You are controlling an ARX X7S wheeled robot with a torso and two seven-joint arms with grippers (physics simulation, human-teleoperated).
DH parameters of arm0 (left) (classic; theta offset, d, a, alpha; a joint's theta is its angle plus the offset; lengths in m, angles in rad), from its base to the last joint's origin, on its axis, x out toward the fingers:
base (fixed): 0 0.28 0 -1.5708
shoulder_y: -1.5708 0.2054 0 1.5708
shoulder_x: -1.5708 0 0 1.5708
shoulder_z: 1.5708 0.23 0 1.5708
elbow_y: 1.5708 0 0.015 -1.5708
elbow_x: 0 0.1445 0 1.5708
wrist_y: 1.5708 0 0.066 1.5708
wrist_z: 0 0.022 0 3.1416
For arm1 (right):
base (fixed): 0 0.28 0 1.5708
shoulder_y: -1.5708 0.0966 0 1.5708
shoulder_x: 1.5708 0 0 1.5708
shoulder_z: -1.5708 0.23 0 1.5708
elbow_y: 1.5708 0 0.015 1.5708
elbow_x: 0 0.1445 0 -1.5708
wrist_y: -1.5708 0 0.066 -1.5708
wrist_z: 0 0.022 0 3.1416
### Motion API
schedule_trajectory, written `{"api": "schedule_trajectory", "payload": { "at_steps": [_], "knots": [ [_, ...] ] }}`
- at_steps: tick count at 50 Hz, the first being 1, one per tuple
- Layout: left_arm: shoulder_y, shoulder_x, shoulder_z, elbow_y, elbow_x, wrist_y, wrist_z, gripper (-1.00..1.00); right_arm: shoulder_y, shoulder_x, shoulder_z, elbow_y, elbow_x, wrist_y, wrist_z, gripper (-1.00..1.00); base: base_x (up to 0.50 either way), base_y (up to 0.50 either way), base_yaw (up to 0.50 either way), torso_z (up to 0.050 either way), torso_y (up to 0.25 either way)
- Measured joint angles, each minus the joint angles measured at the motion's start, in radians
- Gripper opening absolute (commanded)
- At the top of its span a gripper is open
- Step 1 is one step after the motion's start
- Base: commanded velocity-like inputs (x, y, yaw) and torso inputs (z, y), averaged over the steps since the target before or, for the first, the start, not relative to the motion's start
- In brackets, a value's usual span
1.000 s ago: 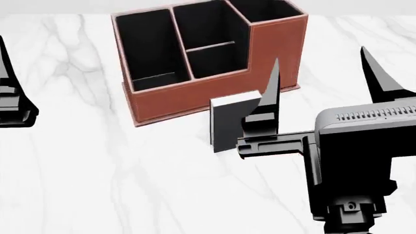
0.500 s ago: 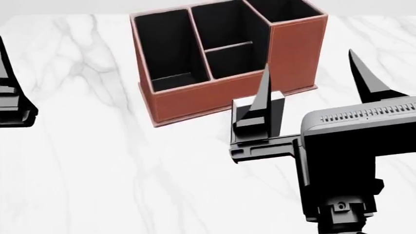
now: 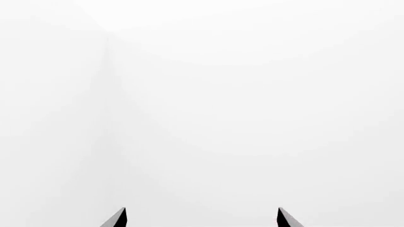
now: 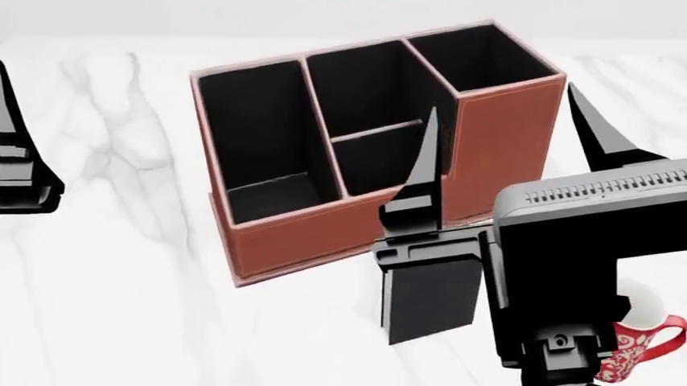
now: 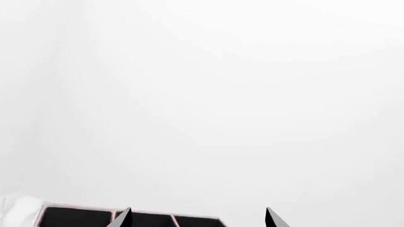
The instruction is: Pick up the book and place it in the front compartment of the caddy.
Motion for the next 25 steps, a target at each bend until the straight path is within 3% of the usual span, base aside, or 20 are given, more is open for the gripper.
{"api": "schedule_trajectory", "payload": {
  "at_steps": [25],
  "knots": [
    [0.005,-0.011,-0.003,-0.002,-0.013,0.001,-0.013,1.00,-0.003,0.010,-0.015,0.008,0.003,-0.012,0.008,1.00,0.50,0.00,0.00,0.000,0.001]
  ]
}}
